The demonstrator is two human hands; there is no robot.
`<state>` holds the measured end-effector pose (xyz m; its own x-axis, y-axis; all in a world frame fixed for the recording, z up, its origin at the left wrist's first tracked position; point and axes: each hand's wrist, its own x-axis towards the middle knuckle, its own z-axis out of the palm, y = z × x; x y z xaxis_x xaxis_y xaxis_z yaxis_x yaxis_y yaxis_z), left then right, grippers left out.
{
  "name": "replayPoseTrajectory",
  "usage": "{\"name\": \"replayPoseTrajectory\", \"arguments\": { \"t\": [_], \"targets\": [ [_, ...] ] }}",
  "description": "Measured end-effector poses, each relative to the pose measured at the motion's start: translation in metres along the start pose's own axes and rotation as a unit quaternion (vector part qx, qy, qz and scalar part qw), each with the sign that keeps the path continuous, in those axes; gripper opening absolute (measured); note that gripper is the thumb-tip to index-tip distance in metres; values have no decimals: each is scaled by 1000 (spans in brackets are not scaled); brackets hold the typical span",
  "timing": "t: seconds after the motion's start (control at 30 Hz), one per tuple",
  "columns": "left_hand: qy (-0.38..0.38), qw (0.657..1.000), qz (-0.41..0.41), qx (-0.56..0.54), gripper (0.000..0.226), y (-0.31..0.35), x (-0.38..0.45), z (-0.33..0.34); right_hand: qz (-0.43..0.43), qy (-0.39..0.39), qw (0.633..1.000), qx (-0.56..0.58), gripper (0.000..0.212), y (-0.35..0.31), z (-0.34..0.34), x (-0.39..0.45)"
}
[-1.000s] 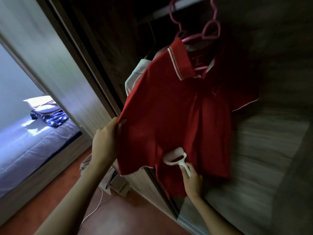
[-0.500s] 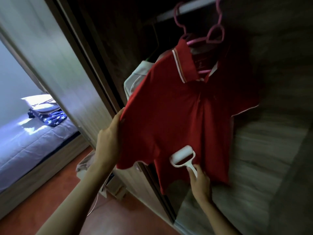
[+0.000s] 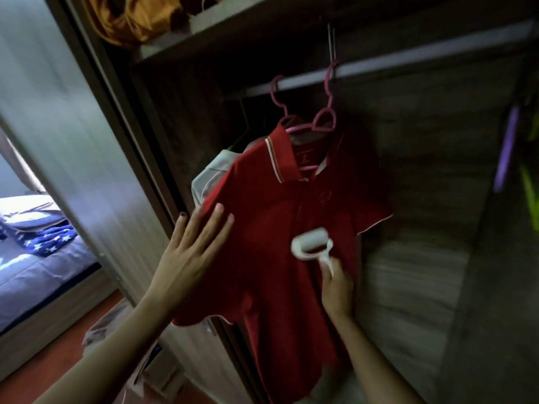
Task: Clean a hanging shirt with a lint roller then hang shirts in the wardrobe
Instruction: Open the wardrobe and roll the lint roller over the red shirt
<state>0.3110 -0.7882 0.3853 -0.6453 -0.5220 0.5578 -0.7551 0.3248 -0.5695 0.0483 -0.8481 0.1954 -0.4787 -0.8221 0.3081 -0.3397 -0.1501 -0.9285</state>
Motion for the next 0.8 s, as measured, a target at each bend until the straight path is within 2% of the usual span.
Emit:
{"name": "replayPoseTrajectory", "arguments": {
  "t": [0.07,0.13,0.33,0.47,0.57,0.7,0.73,0.8],
  "targets": [
    [1,999,34,37,79,-4,3,4,40,-44,998,-3,19,14,-3,-15],
    [-7,997,51,59,73,-8,7,8,55,-47,997,22,24,10,-10,-19],
    [-5,998,19,67,65,-18,22,10,-16,100,991,85,18,-70,-36,57],
    [-3,998,4,69,67,-24,28,15,-18,145,984,99,22,-89,-42,95],
    [-18,996,27,79,70,-29,27,20,13,101,993,66,24,-55,-23,87],
    [-53,994,37,82,76,-30,25,17,50,-14,999,16,28,-6,-10,57],
    [-70,994,31,76,86,-29,26,16,58,-17,998,19,28,-2,-11,55],
    [-92,993,19,66,104,-29,28,13,56,27,997,39,27,-9,-18,63]
  ]
}}
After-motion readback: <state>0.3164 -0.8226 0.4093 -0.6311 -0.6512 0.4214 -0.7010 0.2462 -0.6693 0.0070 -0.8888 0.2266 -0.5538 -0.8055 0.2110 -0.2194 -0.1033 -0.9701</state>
